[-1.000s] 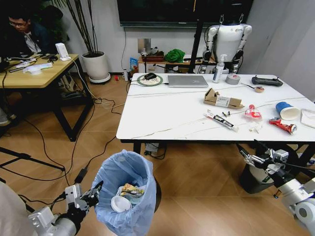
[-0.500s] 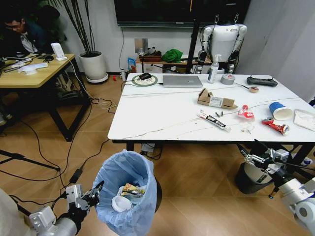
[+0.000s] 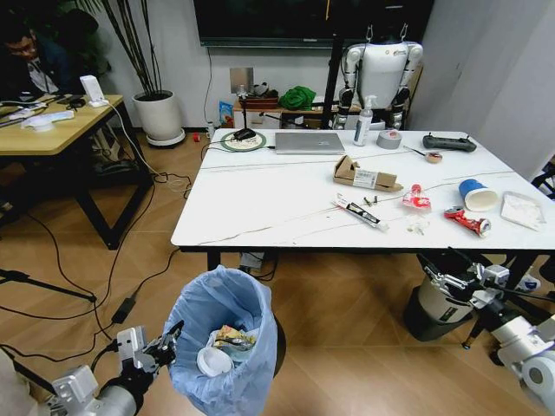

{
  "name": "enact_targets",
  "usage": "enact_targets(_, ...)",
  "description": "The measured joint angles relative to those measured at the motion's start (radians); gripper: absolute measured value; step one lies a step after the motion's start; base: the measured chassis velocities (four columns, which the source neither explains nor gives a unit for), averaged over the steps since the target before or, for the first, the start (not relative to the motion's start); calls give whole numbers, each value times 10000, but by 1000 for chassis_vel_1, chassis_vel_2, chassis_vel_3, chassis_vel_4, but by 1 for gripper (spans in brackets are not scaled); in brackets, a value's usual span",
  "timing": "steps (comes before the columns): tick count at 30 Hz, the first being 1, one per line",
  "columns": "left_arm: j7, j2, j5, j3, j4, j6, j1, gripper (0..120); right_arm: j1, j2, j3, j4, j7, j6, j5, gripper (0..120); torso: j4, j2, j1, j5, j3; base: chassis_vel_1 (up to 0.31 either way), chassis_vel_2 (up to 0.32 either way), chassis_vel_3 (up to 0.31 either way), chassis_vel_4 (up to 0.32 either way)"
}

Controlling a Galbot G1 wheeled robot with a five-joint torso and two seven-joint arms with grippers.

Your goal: Pick up the trash bin and place the trash from the table into it.

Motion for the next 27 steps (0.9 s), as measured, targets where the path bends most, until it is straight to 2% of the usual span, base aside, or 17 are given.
enact_targets(27,22,-69,90,146,7,-1,-30,0,102,-174,-67,95,77,108,-58,100,-2,0,1,3,0,-75,-71,74,66)
